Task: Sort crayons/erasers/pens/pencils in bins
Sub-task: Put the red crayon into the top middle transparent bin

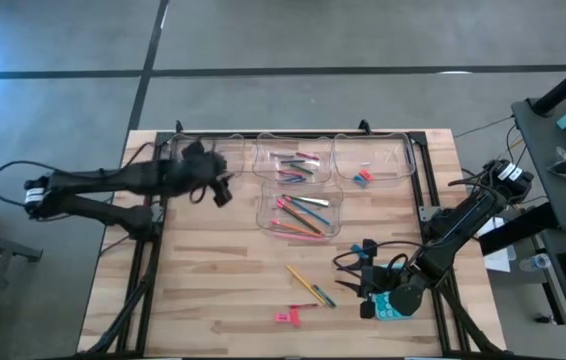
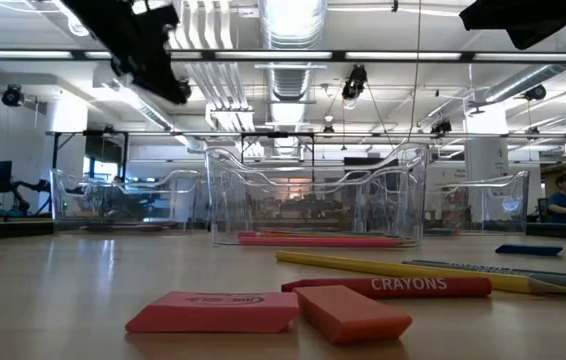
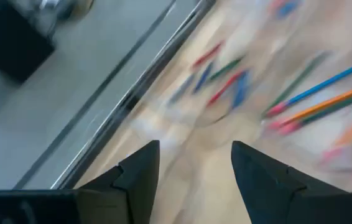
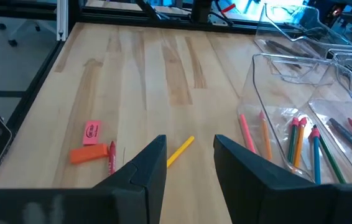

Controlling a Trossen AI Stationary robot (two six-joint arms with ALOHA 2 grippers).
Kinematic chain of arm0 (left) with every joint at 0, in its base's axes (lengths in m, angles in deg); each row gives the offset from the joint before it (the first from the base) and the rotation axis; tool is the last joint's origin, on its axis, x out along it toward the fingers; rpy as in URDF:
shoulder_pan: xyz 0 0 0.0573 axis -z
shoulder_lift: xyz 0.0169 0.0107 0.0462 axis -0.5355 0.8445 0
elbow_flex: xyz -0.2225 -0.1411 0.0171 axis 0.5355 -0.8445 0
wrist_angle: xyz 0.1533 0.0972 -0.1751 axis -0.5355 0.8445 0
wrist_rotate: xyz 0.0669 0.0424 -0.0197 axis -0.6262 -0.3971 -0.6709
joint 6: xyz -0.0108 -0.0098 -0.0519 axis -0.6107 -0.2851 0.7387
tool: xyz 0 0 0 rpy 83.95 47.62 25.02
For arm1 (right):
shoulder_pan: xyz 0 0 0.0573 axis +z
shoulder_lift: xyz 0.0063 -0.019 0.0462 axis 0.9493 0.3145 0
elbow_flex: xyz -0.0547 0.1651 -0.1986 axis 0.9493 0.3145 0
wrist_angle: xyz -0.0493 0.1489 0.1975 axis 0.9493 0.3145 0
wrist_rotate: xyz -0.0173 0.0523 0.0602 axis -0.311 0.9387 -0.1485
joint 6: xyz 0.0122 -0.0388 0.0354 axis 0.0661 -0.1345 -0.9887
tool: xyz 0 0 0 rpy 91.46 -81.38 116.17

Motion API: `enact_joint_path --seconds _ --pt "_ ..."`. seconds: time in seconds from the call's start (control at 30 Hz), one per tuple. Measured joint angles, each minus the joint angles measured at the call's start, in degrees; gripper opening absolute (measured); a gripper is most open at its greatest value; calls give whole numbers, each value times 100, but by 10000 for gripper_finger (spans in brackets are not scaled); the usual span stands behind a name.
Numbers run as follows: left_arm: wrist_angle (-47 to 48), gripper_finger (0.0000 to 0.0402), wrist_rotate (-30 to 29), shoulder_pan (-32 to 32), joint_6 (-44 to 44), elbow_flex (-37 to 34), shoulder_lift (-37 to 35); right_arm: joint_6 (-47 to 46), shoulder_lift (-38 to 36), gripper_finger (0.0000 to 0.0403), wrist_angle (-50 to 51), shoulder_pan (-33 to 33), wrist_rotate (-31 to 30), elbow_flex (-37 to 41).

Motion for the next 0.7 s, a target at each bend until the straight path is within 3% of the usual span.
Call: enact_joint_path --seconds 0.17,0.33,0.7 --pt "-788 184 -200 1027 119 -139 -421 -45 0 123 0 0 0 -2" --pt "-2018 184 -260 1942 176 -406 -329 -348 0 123 -3 -1 18 -2" --pt "-4750 185 -371 3162 155 -947 1148 -1103 197 123 -1 -2 602 -4"
